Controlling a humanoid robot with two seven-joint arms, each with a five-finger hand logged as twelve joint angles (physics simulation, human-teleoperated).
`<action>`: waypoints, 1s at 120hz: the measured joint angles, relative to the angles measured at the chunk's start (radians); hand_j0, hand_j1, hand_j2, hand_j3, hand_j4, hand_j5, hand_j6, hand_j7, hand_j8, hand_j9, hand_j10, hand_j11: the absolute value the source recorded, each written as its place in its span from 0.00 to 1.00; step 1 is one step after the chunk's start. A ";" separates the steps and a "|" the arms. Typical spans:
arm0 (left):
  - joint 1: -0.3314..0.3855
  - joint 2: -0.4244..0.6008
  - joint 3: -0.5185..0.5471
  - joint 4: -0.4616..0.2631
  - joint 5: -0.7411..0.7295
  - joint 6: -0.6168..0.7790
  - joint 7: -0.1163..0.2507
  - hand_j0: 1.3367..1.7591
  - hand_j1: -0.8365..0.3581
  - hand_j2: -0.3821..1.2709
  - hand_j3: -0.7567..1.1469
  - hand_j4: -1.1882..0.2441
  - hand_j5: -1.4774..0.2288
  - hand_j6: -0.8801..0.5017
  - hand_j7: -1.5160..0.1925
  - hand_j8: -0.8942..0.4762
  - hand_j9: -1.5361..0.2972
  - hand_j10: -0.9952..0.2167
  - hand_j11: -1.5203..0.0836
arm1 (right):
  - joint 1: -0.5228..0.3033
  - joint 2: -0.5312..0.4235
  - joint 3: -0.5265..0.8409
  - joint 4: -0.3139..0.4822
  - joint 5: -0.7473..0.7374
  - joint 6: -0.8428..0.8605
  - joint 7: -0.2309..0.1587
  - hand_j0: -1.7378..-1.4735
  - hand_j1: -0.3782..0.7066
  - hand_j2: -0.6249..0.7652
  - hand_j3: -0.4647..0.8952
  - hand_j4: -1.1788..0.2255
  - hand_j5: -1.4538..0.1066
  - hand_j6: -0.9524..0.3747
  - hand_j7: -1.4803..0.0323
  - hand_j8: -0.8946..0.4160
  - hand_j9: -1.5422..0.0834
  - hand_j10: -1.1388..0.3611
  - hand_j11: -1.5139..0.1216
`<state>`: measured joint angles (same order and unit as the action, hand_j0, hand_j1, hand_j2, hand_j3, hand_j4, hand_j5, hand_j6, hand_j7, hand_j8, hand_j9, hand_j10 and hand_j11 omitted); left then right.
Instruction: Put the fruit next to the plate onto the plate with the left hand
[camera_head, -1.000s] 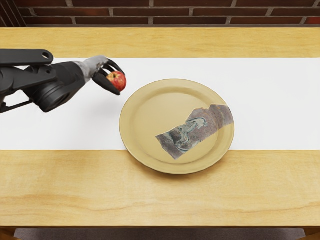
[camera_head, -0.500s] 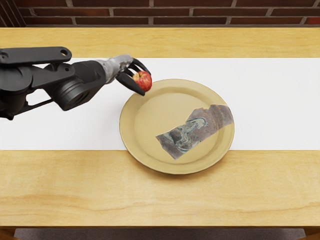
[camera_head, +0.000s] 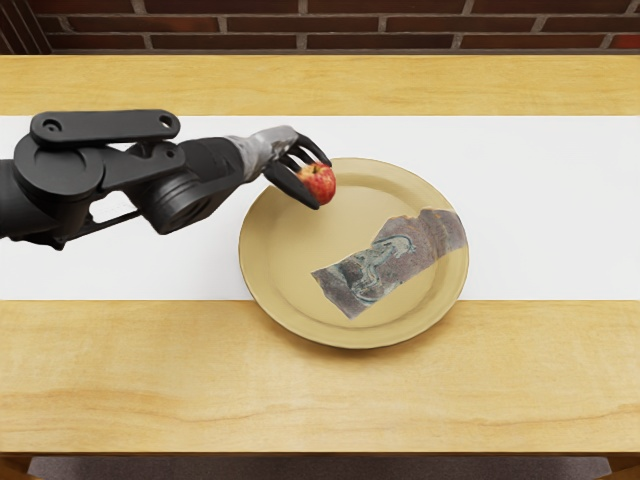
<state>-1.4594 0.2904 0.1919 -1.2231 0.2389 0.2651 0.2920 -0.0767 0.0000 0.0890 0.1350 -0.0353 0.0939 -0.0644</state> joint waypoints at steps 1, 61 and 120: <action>0.003 -0.003 0.000 0.001 0.000 0.000 0.000 0.76 0.47 0.34 0.40 0.46 0.46 0.29 0.48 0.27 0.46 0.38 0.52 | 0.000 0.000 0.000 0.000 0.000 0.000 0.000 0.30 0.03 0.45 0.34 0.84 0.93 0.72 0.98 0.68 0.95 0.76 0.93; 0.016 -0.012 -0.006 0.040 -0.007 -0.101 -0.002 0.76 0.78 0.27 0.40 0.68 0.70 0.49 0.72 0.49 0.68 0.64 0.77 | 0.000 0.000 0.000 0.000 0.000 0.000 0.000 0.30 0.03 0.45 0.34 0.84 0.93 0.72 0.98 0.68 0.95 0.76 0.93; 0.001 0.506 -0.070 -0.025 -0.006 -0.418 -0.001 0.76 0.96 0.24 0.40 0.80 0.84 0.61 0.86 0.63 0.81 0.79 0.92 | 0.000 0.000 0.000 0.000 0.000 0.000 0.000 0.30 0.03 0.45 0.34 0.84 0.93 0.72 0.98 0.68 0.95 0.76 0.93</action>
